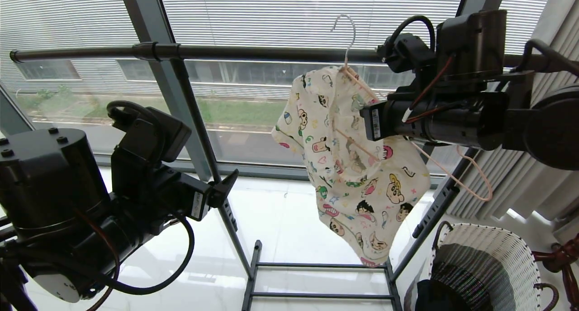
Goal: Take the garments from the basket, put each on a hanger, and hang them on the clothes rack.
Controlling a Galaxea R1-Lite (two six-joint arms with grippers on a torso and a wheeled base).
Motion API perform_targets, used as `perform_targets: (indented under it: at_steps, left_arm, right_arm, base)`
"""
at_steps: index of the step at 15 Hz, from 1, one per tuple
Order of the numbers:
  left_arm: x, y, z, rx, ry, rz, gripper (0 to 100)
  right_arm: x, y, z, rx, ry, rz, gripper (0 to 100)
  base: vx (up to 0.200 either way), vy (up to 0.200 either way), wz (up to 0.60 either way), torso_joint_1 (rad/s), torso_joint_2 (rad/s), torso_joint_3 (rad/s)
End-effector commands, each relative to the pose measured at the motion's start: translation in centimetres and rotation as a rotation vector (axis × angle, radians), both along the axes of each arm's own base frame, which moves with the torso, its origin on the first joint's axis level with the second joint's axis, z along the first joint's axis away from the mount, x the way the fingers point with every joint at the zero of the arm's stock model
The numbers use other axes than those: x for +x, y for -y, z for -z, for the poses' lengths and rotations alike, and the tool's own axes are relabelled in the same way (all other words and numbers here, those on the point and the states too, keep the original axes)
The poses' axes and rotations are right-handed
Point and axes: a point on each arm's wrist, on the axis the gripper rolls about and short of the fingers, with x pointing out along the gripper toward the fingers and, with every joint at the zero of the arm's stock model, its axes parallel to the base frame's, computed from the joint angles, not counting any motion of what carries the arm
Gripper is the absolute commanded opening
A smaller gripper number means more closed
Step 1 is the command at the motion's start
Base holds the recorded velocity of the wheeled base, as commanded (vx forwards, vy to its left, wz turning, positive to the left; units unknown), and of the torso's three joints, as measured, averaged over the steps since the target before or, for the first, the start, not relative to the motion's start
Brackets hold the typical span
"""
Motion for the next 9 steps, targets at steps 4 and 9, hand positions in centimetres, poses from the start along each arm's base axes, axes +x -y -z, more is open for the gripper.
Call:
perform_targets:
  at_steps: [4, 9]
  left_arm:
    - [-1.8, -0.6, 0.6, 0.001, -0.008, 0.023, 100]
    - [-3.8, -0.8, 2.3, 0.028, -0.049, 0.071, 100]
  right_arm:
    - [4.3, -1.5, 2.1, -0.027, -0.036, 0.038, 0]
    - [5.4, -2.3, 2.7, -0.031, -0.040, 0.039, 0]
  base:
    - [0.000, 0.000, 0.00, 0.000, 0.00, 0.000]
    - [0.000, 0.000, 0.00, 0.000, 0.00, 0.000]
